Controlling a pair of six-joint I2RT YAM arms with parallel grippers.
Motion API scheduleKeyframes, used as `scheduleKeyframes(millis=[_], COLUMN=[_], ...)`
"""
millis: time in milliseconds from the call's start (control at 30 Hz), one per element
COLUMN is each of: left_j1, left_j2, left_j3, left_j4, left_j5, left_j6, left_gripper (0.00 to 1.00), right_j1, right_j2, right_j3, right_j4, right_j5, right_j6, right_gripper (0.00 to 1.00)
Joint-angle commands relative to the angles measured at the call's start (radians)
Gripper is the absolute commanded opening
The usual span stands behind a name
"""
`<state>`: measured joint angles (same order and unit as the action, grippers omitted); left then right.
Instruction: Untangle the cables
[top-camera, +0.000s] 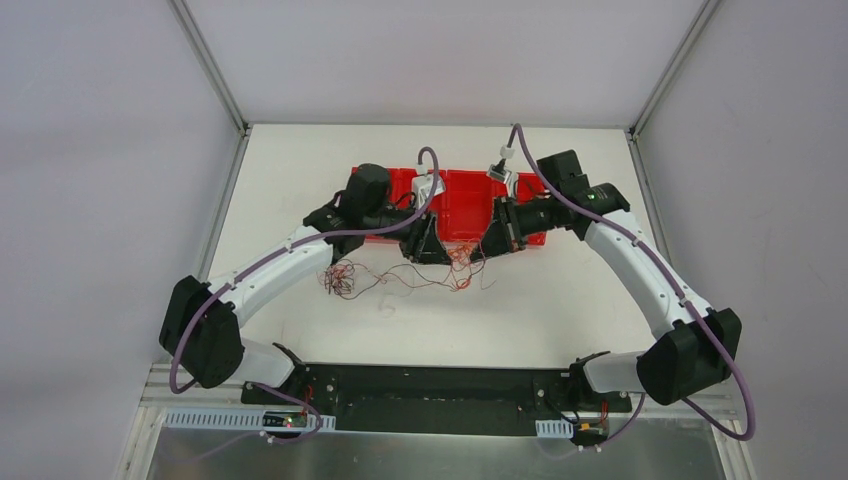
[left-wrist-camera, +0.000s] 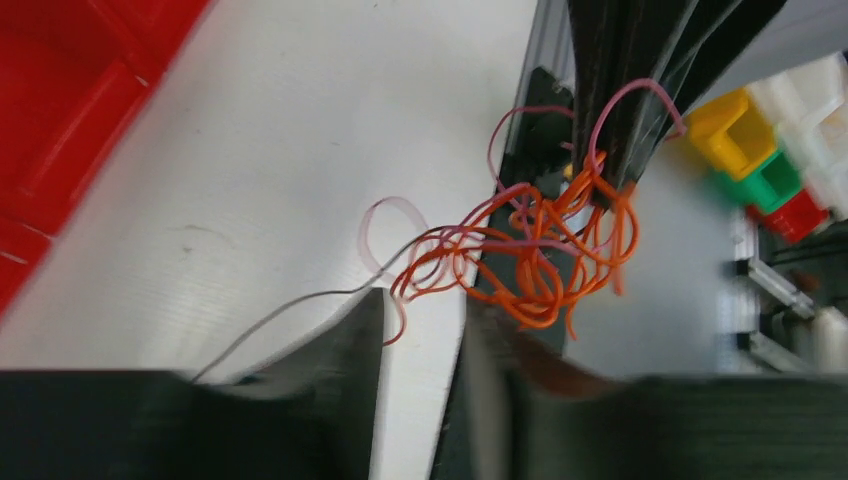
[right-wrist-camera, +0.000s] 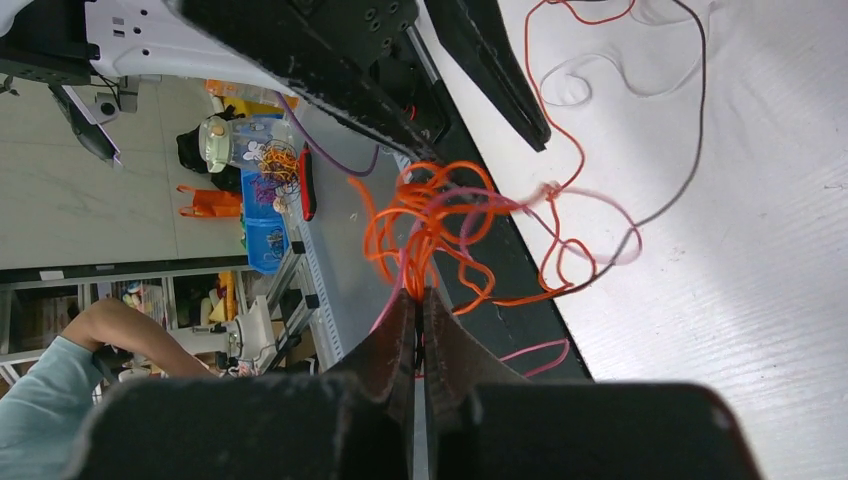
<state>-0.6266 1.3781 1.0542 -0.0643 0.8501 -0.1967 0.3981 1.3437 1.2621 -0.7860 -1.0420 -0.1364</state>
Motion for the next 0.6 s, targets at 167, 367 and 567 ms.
scheduleKeyframes(millis=[167,367,567], left_j1=[0.059,0.206,0.205], left_j2=[-0.123,-0.258,-0.272], left_j3=[-0.044,-0.139,-0.086], left_j4=[-0.015,-0.144,-0.182], left_j5=[0.018,0.054,0.061], left_j6=[-0.033,-0.005,0.092], left_gripper=[0.0,0.0,0.45], right_j1=[-0.127,-0.293,-0.282], right_j2=[-0.063,-0.078,-0.062], right_j3=[-0.037,-0.03,-0.027], right_j4=[-0.001,-0.087,-0.124], right_j5=[0.019,0.102,-0.054], right_j6=[-0.011,-0.084,-0.082], right_gripper=[0.0,0.0,0.0])
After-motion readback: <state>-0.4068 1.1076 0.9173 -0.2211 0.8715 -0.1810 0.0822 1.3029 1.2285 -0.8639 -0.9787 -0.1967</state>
